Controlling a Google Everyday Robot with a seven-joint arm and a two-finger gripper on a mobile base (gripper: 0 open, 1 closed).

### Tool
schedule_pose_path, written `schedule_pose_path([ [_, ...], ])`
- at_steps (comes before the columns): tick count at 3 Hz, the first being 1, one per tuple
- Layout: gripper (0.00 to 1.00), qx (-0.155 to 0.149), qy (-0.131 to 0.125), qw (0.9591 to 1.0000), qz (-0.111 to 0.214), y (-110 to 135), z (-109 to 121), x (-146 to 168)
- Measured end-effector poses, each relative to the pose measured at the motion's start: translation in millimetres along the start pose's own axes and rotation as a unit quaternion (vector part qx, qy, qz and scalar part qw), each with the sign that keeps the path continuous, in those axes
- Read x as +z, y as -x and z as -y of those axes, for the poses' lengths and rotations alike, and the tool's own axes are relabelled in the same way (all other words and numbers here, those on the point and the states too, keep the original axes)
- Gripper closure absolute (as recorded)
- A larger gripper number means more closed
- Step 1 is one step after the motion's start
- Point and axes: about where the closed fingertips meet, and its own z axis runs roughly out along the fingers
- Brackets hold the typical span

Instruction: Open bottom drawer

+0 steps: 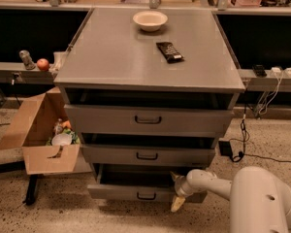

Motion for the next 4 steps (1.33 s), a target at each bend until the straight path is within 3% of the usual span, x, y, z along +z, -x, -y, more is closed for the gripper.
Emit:
schedule_pose_path([
  [1,0.00,-0.002,0.018,0.9998,0.003,1,-8,3],
  [2,0.00,-0.014,0.063,0.9979,0.003,6,-35,3],
  [3,0.15,-0.018,0.097,0.9951,0.001,12,-60,-2],
  [4,0.38,-0.016,0.118,0.9928,-0.001,19,-80,-10],
])
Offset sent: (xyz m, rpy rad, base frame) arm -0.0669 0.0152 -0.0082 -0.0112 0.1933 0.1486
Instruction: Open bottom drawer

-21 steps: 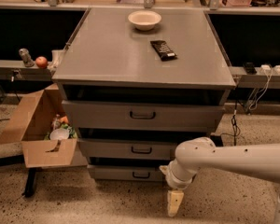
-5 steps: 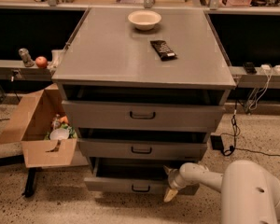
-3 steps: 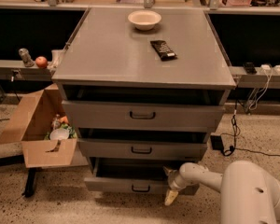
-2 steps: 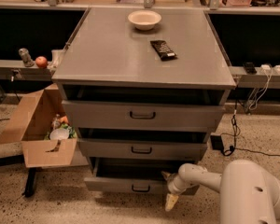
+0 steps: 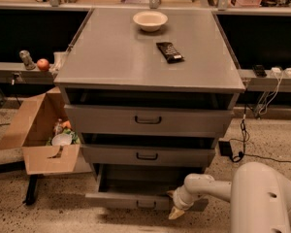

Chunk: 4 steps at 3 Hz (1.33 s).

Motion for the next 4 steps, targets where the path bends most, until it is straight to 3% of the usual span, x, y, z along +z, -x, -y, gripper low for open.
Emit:
schedule_pose_path([
  [1,0.69,0.002,0.024,0.9996,0.016,9,-30,3],
  [2,0.93,0.002,0.033,0.9989,0.032,16,-55,8],
  [3,0.90,0.002,0.034,0.9989,0.034,15,-57,6],
  [4,0.68,0.002,0.034,0.9988,0.034,15,-57,6],
])
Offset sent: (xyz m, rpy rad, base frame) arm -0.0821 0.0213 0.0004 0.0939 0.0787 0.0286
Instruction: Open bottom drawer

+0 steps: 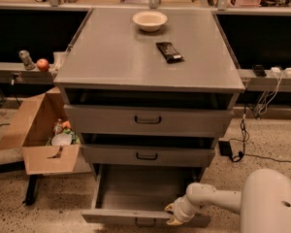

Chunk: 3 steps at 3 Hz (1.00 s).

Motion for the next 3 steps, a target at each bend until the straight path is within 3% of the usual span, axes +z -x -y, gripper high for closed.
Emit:
schedule_pose_path([
  [3,0.00,0.000,0.000,1.0000,0.000,0.0,-0.1,0.1],
])
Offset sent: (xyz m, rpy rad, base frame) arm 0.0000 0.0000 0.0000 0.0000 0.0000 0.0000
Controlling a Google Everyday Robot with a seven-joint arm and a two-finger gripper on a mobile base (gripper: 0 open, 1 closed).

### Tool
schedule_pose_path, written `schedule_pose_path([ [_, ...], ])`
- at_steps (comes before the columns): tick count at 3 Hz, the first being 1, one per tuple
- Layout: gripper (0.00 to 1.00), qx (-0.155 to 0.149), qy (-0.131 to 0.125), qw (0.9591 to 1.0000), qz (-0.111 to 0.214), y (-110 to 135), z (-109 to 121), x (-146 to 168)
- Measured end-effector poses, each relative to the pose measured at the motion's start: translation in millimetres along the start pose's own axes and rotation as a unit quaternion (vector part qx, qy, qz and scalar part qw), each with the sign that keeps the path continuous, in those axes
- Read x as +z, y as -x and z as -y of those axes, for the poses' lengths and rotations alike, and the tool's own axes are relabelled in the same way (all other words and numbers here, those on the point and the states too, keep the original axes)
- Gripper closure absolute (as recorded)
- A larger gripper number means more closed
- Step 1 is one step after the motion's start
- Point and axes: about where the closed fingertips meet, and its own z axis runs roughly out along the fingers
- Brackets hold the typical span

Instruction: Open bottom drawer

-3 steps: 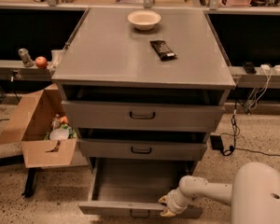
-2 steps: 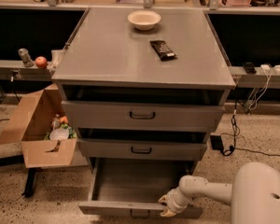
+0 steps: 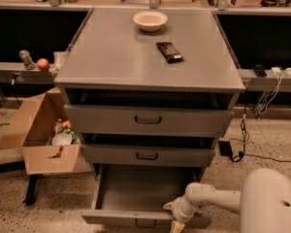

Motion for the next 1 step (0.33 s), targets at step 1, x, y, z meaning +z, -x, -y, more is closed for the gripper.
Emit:
schedule_pose_path([
  [1,0.00,0.000,0.000,1.0000,0.000,0.0,0.0,0.0],
])
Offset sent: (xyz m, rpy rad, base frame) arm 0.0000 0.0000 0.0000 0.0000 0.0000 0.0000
